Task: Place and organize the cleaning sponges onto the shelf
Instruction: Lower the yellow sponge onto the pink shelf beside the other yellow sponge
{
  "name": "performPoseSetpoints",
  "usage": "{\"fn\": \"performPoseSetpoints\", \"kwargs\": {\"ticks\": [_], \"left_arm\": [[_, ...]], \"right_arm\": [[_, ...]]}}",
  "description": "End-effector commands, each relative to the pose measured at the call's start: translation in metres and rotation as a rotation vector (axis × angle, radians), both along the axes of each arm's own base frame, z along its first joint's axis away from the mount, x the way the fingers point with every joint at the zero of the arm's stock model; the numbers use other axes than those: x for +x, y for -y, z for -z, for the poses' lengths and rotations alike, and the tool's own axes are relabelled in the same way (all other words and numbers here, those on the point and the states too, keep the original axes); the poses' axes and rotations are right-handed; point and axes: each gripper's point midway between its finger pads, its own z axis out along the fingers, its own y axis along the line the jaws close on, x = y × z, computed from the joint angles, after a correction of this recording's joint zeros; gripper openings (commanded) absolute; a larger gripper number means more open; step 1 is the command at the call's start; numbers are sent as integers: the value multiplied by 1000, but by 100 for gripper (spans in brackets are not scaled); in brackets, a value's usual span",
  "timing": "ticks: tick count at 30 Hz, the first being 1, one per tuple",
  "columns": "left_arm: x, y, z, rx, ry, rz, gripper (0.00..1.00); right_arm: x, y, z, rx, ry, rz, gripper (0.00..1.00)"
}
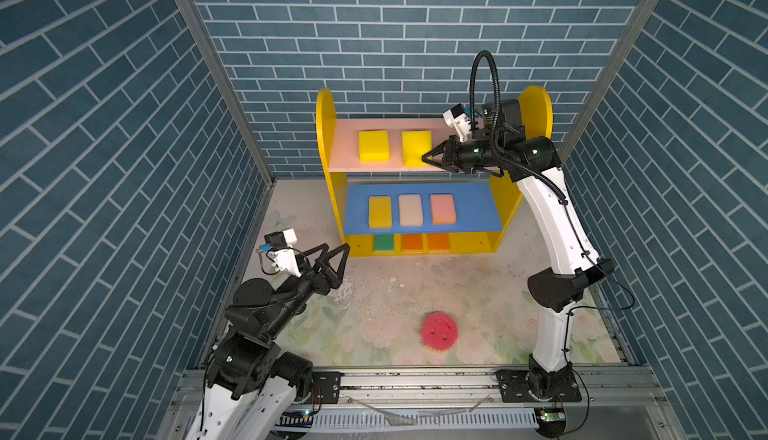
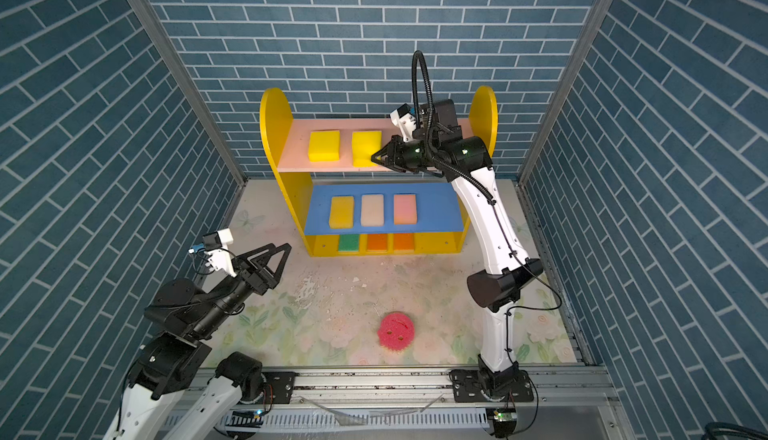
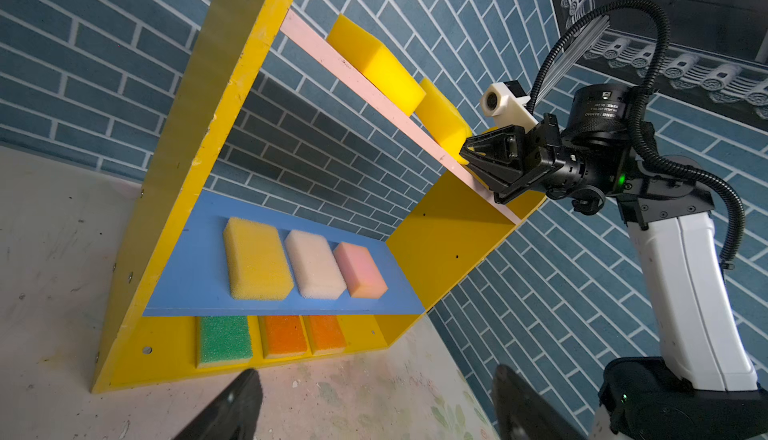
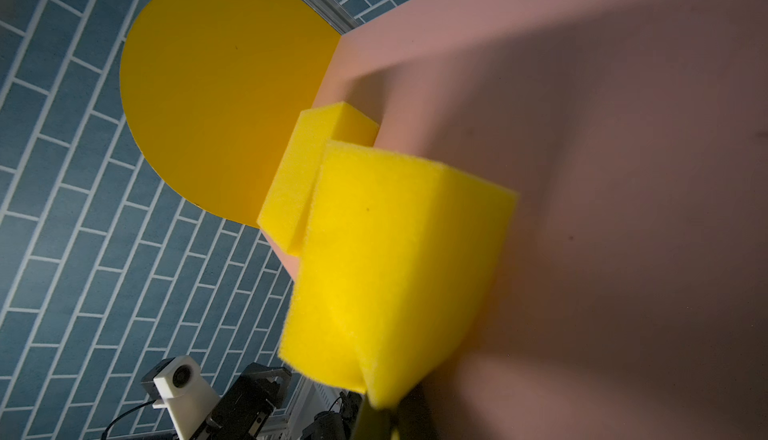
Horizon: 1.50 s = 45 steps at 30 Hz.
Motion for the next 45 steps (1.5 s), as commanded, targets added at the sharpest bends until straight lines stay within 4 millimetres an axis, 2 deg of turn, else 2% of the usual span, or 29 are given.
{"fn": "performPoseSetpoints", "kwargs": {"ticks": [1, 4, 9, 16, 17, 24, 31, 38, 45], "left_arm": [[1, 3, -2, -9, 16, 14, 88], [2, 4, -1, -10, 9, 15, 88], [2, 4, -4, -19, 16, 17, 87], [2, 4, -3, -17, 12, 17, 87], [5, 5, 7, -10, -9, 17, 88], [6, 5, 9, -7, -14, 15, 87], [5, 6, 8, -8, -13, 19, 88], [5, 5, 6, 0, -8, 18, 88], [5, 5, 7, 0, -11, 17, 88]], "right_arm": [[11, 12, -2, -18, 18, 57, 0], [12, 13, -4, -16, 23, 66, 3], [14, 10, -4, -2, 20, 61, 20], [18, 7, 0, 0, 7, 62, 27], [18, 8, 0, -1, 8, 64, 28], [25, 17, -5, -12, 31, 126, 43], [33, 21, -7, -2, 32, 161, 53], [38, 27, -8, -2, 31, 197, 57], [31, 27, -7, -2, 25, 191, 56]]}}
